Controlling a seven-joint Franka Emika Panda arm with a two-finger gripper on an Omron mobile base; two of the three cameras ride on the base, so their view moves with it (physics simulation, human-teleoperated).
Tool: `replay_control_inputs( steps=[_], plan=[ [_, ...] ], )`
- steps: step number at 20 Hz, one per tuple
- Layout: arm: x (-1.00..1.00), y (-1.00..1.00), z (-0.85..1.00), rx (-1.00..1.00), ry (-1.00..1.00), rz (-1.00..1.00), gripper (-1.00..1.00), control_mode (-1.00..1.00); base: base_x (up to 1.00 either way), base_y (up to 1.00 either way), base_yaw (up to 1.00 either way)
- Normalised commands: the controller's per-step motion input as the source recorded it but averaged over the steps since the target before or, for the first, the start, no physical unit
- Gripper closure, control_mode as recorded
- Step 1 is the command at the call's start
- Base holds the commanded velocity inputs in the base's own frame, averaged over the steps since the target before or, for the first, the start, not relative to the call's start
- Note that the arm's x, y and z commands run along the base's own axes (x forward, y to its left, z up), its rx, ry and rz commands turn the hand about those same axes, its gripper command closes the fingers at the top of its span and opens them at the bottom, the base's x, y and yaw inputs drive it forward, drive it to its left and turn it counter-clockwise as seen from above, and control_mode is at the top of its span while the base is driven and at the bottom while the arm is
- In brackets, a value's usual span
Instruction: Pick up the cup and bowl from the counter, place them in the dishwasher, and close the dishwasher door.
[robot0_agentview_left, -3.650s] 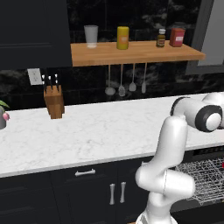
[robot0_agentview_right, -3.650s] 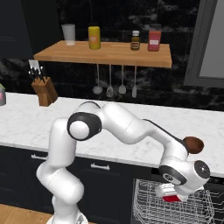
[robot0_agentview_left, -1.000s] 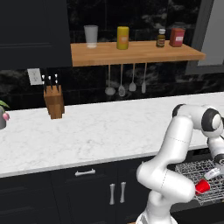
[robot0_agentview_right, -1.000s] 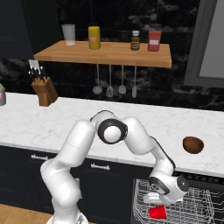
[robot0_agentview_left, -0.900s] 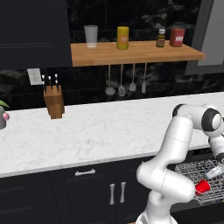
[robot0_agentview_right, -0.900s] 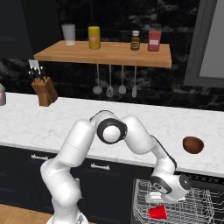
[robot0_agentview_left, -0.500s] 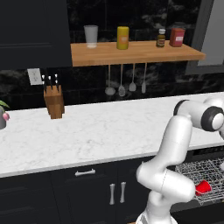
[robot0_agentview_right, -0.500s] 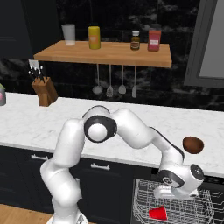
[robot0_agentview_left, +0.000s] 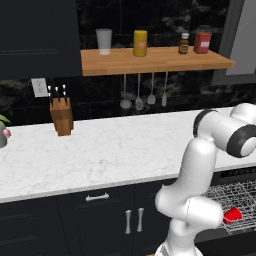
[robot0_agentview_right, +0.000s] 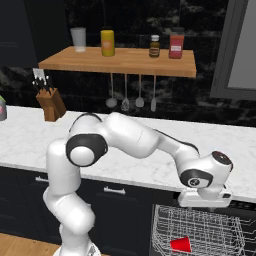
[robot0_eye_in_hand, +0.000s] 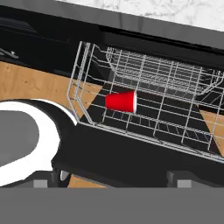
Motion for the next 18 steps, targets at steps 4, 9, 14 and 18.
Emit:
replay_control_inputs(
  steps=[4, 9, 14, 18],
  plan=[
    [0.00, 0.06, 1.00, -0.28, 0.05, 0.05, -1.00, -1.00, 0.00, 0.00, 0.00],
    [0.22, 0.38, 1.00, -0.28, -0.06, 0.00, -1.00, -1.00, 0.00, 0.00, 0.00],
    [0.50, 0.57, 1.00, -0.27, -0.16, -0.04, -1.00, -1.00, 0.00, 0.00, 0.00],
    [0.60, 0.31, 0.75, -0.35, -0.16, 0.00, -1.00, -1.00, 0.00, 0.00, 0.00]
  ],
)
